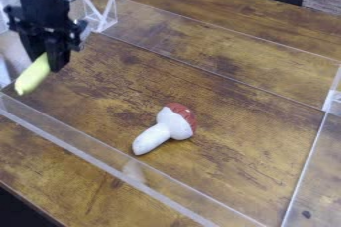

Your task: Move the green spoon to the left

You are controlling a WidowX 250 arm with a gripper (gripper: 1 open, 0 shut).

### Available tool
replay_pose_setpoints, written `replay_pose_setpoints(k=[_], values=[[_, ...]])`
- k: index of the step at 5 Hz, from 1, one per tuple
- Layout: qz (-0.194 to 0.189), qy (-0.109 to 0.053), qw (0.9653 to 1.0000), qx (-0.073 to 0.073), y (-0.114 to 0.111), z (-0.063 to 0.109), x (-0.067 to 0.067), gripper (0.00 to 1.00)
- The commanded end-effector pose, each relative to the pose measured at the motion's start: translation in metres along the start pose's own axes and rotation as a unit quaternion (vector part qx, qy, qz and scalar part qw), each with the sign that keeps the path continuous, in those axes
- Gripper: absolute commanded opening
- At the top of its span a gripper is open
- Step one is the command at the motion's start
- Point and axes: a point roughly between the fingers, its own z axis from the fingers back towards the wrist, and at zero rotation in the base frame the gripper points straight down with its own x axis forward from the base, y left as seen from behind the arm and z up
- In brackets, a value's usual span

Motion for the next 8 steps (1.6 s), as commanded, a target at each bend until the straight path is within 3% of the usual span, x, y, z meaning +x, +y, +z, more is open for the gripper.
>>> replay_pose_setpoints(k=[1,3,6,7,8], values=[[-0.007,-0.037,0.9993,0.002,0.025,0.002,0.008,0.0],[-0.033,-0.048,0.9982,-0.018,0.047,-0.022,0.011,0.0],[0.039,-0.05,0.9977,-0.025,0.06,-0.037,0.048,0.0],[0.072,-0.047,0.996,-0.023,0.062,-0.04,0.053,0.0],[0.057,-0.048,0.9968,-0.028,0.063,-0.025,0.054,0.0]])
